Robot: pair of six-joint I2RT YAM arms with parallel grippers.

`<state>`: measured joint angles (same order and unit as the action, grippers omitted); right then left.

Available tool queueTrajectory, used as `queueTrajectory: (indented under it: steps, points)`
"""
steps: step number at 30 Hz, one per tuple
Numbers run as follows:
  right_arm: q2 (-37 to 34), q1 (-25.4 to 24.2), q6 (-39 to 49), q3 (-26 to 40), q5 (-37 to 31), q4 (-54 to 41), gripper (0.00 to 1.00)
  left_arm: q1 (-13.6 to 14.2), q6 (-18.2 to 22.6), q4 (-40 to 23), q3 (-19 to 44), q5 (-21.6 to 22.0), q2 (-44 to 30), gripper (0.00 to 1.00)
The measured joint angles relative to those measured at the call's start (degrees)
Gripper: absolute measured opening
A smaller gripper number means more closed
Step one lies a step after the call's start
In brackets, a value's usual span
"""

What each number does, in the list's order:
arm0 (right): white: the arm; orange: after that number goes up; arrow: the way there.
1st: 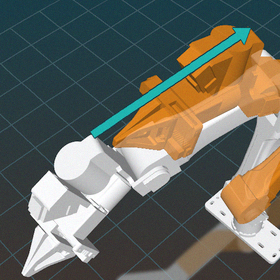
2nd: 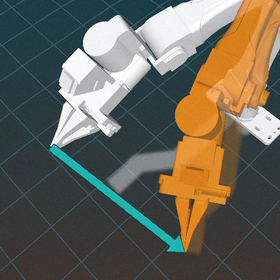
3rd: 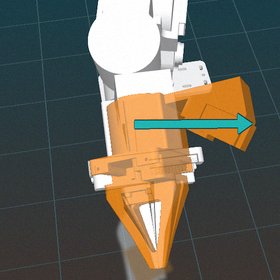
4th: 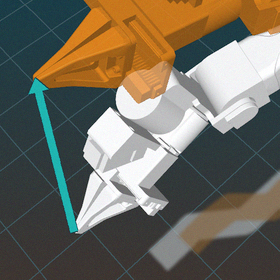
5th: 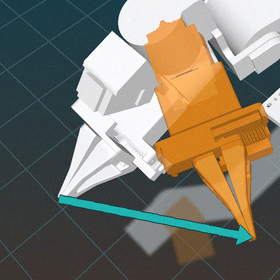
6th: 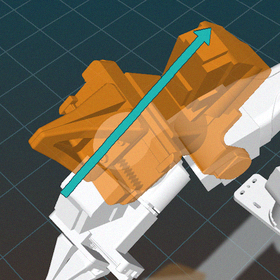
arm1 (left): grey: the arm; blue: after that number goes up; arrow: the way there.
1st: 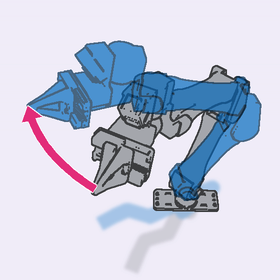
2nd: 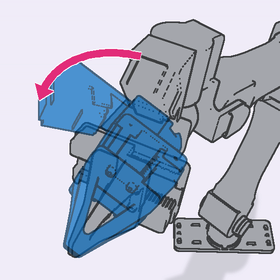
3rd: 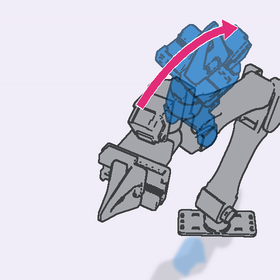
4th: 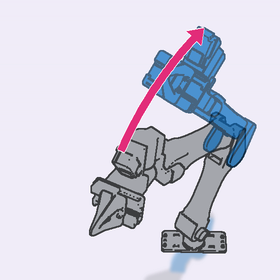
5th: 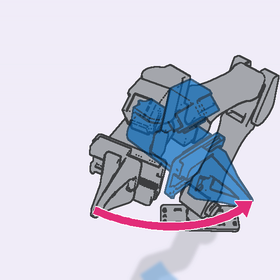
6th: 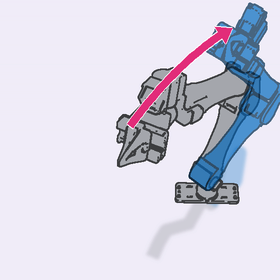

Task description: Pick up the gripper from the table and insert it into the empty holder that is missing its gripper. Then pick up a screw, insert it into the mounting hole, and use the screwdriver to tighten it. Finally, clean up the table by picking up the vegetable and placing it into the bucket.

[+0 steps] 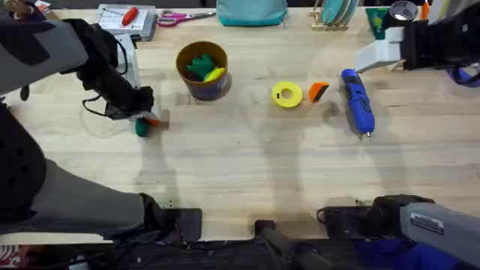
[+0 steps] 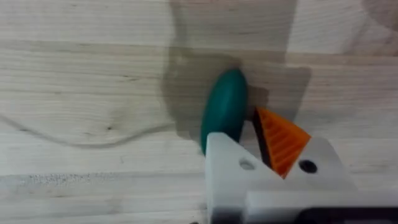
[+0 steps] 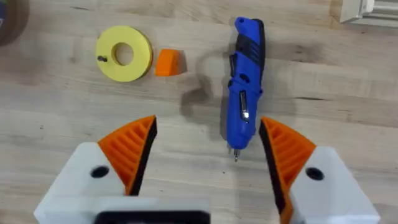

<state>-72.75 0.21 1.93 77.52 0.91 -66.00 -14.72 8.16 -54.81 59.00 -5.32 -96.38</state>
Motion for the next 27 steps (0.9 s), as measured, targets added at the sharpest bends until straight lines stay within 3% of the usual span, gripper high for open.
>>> queueTrajectory:
  steps: [11,19,27]
  points:
    - [0.0,0.0,0.0,0.0,0.0,0.0,0.995,0.0,-0.01,-0.48,0.44,0.51,-0.13,0.014]
    - [0.0,0.0,0.0,0.0,0.0,0.0,0.995,-0.16,-0.01,-3.08,5.03,2.12,-0.7,0.014]
    - [0.0,0.0,0.0,0.0,0.0,0.0,0.995,4.59,-0.58,-5.51,11.52,1.44,7.98,0.014]
